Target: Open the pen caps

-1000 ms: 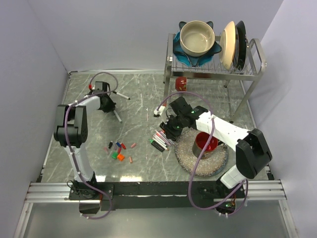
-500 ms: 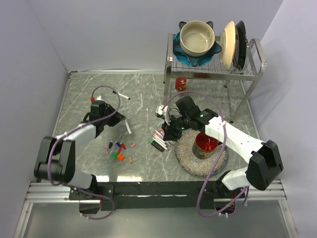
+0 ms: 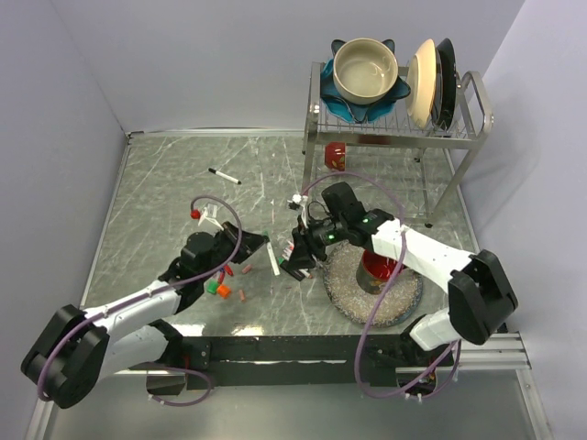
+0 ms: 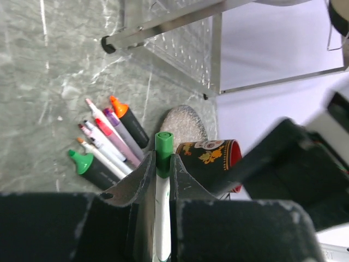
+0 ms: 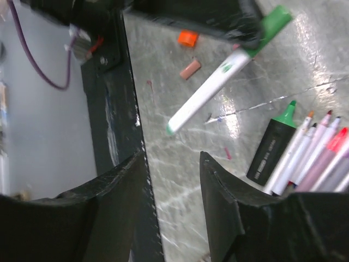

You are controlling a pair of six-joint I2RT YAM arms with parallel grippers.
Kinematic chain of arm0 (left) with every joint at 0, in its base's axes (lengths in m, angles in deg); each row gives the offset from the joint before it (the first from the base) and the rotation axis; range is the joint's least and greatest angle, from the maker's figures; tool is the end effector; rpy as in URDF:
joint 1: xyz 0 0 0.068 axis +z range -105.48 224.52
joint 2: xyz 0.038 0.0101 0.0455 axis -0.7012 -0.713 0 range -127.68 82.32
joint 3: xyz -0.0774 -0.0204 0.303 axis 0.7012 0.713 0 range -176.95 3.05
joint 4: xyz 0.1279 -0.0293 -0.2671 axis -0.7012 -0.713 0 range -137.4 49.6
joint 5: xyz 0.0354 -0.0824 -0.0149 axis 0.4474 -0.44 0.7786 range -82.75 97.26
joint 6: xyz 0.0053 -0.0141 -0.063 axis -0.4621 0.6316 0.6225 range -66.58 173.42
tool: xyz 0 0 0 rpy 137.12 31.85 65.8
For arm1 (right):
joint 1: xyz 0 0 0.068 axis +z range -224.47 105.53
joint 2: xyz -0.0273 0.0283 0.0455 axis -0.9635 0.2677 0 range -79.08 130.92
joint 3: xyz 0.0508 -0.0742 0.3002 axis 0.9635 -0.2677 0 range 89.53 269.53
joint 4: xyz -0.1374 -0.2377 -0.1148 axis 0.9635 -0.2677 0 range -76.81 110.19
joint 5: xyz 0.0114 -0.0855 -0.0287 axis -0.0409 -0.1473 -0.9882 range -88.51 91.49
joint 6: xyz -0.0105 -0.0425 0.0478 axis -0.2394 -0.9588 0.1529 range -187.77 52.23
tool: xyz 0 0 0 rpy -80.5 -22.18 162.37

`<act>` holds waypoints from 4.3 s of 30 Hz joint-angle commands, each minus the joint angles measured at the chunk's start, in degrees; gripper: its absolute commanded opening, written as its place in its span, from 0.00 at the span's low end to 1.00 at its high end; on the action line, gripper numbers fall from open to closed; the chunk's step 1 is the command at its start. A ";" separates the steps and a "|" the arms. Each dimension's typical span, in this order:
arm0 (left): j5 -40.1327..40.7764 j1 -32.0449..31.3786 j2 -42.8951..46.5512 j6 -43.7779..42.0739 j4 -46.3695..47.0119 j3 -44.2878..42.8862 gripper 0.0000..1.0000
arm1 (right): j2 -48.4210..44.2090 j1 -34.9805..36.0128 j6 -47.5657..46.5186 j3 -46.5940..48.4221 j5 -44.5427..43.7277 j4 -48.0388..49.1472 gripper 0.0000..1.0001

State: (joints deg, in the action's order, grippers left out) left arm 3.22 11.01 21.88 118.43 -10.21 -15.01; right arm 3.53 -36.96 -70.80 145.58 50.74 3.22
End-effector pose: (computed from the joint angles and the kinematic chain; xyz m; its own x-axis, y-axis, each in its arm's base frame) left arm 0.1985 -0.1358 0.2066 -0.6255 -0.6702 -0.3994 0.0973 0.4410 -0.8922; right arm 0.2451 0.2364 0.2700 -0.5015 -0.4284 -0.7516 -0.8609 0.1609 0.4827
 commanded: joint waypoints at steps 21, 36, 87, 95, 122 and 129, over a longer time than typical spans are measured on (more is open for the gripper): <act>13.44 -10.87 -0.46 3.19 8.56 -1.97 0.01 | 5.11 1.24 18.15 -0.59 -3.12 10.91 0.33; 14.23 -11.39 4.63 -0.41 4.43 -2.06 0.44 | 8.97 1.07 -12.16 8.28 12.09 -12.62 0.00; 31.81 3.45 25.64 -13.16 -33.09 -12.26 0.01 | 10.82 1.15 -10.33 9.51 3.32 -13.70 0.00; 27.51 3.90 23.71 -2.10 -44.07 -7.61 0.01 | 10.55 1.24 -6.03 8.02 -23.93 -8.26 0.00; 28.46 4.43 14.13 2.49 -50.32 -2.59 0.01 | 18.56 2.12 -8.49 11.01 -32.91 -11.42 0.26; 28.73 4.43 8.95 2.40 -50.67 -3.29 0.07 | 16.27 2.21 -8.93 10.83 -33.17 -11.59 0.34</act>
State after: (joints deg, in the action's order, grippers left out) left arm 30.22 15.09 32.59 120.42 -60.46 -17.75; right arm 22.55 -35.23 -78.89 154.15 18.37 -8.23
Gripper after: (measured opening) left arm 0.179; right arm 0.321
